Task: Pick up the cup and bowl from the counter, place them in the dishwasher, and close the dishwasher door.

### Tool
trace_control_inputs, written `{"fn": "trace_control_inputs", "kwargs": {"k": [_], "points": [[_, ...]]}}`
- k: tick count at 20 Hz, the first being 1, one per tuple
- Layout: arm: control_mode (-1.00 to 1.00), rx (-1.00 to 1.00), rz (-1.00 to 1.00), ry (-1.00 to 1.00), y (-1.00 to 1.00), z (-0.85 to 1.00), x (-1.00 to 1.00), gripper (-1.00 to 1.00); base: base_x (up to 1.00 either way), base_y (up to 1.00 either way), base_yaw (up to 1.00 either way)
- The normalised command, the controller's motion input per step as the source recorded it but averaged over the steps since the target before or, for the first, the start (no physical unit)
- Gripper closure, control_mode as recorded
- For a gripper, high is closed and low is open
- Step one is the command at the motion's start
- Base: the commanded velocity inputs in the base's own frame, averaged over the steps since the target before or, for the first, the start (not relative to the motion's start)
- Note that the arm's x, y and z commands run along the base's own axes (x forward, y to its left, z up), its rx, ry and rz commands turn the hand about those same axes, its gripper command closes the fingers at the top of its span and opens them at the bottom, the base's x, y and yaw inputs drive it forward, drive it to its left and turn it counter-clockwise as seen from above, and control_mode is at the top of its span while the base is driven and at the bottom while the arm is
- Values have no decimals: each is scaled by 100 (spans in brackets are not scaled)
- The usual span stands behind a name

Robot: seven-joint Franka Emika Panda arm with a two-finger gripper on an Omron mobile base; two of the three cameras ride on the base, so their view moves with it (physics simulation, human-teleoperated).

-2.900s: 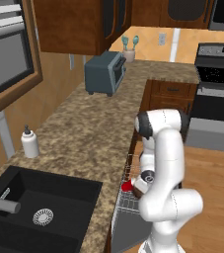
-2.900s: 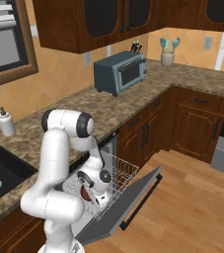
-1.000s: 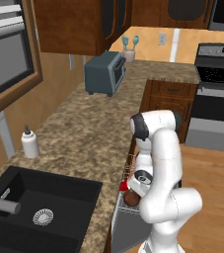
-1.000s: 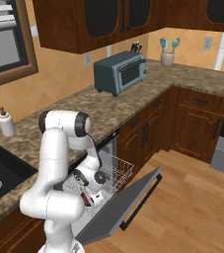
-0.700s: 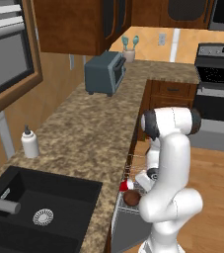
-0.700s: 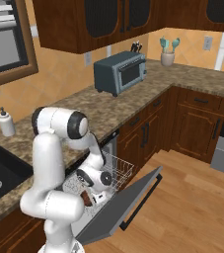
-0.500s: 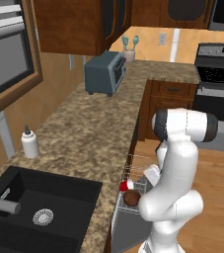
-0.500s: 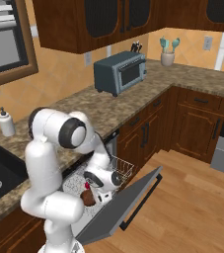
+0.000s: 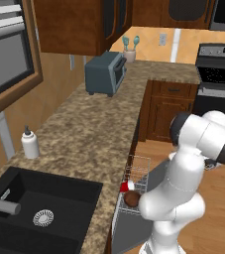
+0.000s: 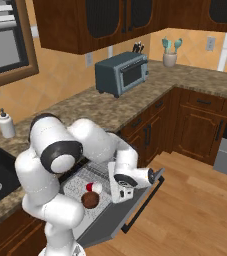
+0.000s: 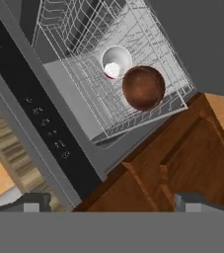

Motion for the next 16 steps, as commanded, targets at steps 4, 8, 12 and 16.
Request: {"fn": "trace_control_inputs", "kwargs": {"k": [4,8,12,16], "points": [[-100,37,-1,0,-100,-12,-3,-100,0,0,0],[-100,34,-3,0,-100,-40,-4,-100,0,0,0],[-100,33,-3,0,-100,-49,-1,-100,0,0,0],[-100,28,-1,0,-100,-69,0,-100,0,0,0]]}}
